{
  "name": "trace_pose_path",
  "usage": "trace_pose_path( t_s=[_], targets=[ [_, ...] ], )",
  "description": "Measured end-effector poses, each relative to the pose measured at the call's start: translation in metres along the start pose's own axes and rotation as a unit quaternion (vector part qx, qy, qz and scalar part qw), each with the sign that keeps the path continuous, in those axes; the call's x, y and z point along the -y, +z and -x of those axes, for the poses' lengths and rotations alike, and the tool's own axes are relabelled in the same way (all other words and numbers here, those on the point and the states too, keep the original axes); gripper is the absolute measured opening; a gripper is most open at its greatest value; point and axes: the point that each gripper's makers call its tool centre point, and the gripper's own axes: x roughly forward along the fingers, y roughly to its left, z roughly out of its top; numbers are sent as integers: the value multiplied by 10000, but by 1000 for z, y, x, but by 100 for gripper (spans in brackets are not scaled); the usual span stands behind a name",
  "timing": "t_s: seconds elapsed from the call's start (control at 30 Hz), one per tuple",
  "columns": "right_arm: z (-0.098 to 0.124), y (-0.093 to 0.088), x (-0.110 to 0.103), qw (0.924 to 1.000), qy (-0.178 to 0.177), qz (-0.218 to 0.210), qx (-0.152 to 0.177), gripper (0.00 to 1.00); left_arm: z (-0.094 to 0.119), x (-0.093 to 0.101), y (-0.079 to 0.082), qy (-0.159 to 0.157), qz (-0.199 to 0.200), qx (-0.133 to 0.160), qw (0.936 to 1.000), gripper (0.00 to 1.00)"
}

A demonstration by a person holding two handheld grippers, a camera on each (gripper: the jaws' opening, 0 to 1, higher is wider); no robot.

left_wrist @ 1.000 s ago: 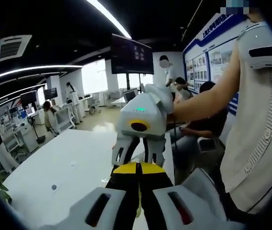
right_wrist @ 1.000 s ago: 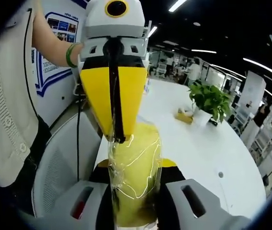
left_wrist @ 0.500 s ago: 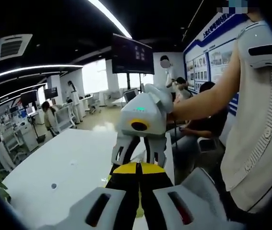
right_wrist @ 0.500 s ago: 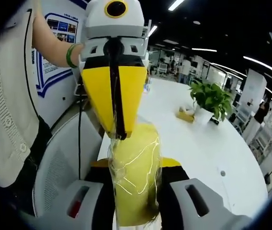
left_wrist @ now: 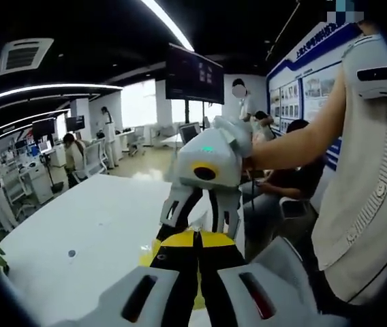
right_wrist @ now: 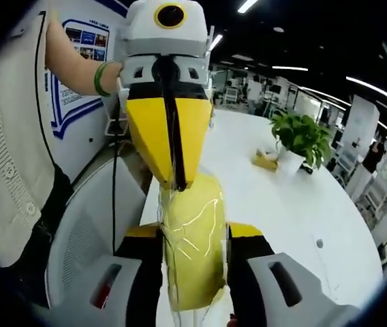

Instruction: Compare the silicone blocks by pressing each to a similar depth, holding the contact briefly, and releasing to observe deformation and rebound differences across the visible hardness samples.

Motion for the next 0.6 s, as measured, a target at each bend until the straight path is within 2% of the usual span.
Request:
trace_pose_path(
  t_s=[0.17,0.27,0.33,0.4,0.53,0.6],
  targets=[
    [2,4,4,9985,-289,-332,315,40,4,-3,-6,31,91,10,10000,0],
    [6,5,8,9961,-578,-431,508,41,6,-6,-10,72,159,16,9998,0],
    [11,3,14,9931,-894,-501,571,42,9,-10,-13,120,211,6,9997,0],
    [16,2,13,9910,-1031,-539,662,42,10,-14,-16,193,288,-11,9994,0],
    [31,6,12,9819,-1424,-743,1001,42,12,-18,-26,283,376,-165,9988,0],
    [43,8,11,9728,-1677,-980,1266,42,13,-24,-34,338,507,-185,9980,0]
  ],
)
